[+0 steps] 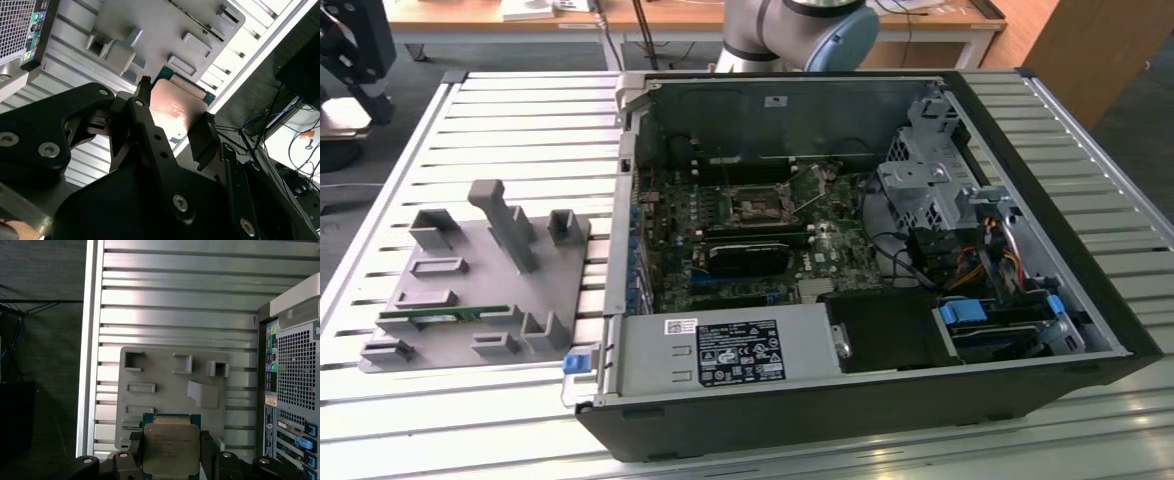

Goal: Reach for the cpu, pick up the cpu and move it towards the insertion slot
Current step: 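Pick up the cpu and move it towards the insertion slot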

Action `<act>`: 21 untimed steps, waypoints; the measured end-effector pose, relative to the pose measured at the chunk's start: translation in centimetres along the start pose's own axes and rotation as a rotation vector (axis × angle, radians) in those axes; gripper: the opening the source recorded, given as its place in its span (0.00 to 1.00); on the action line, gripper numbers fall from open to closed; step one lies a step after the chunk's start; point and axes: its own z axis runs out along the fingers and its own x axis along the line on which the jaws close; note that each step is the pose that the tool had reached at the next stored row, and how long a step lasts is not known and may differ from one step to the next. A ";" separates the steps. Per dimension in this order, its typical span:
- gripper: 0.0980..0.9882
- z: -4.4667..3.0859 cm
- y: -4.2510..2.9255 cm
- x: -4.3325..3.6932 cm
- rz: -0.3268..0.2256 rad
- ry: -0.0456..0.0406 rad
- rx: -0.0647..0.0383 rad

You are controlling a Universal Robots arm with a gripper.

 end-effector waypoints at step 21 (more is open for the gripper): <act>0.50 -0.03 -0.19 -8.74 0.000 0.0000 0.000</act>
